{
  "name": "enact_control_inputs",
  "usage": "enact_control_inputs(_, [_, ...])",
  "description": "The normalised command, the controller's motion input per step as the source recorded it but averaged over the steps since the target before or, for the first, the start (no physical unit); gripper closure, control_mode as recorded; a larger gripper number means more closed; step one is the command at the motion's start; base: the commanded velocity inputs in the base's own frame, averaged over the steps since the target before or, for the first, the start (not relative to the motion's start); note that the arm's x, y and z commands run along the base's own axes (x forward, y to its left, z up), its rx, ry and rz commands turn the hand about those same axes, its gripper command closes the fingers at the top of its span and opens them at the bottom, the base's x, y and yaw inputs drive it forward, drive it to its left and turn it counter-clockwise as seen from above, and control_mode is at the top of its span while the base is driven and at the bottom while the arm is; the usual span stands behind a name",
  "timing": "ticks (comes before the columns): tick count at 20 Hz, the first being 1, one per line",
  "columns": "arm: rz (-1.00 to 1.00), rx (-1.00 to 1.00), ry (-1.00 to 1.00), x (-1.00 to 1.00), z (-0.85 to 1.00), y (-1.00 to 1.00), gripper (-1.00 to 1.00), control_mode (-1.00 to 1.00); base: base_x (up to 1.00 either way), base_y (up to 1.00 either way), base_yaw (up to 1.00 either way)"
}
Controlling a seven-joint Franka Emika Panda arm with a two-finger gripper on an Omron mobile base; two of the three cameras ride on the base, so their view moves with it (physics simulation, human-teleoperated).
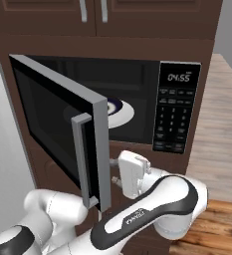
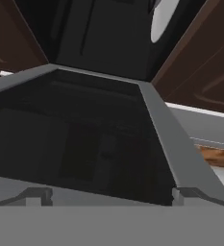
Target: Retrieve the reheated potato from the microwave, then place the potato, cheese, and condiment on the cutting board.
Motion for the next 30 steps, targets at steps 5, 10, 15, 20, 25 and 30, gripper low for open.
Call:
enact_control_inputs(5, [0.01,-0.05,-0.04,-0.21,0.06,0.2,-1.0,-1.0,0.0,0.0,0.0])
enact_control_inputs(10, [0.04,-0.04,-0.03,-0.29,0.07,0.2,-1.0,-1.0,0.0,0.0,0.0])
enact_control_inputs(15, [0.06,-0.02,-0.04,-0.4,0.08,0.21,-1.0,-1.0,0.0,0.0,0.0])
enact_control_inputs(20, [0.04,-0.02,-0.05,-0.42,0.02,0.28,-1.0,-1.0,0.0,0.0,0.0])
enact_control_inputs(25, [0.04,-0.01,-0.06,-0.44,0.0,0.33,-1.0,-1.0,0.0,0.0,0.0])
enact_control_inputs(30, [0.01,-0.03,-0.06,-0.37,0.0,0.4,-1.0,-1.0,0.0,0.0,0.0])
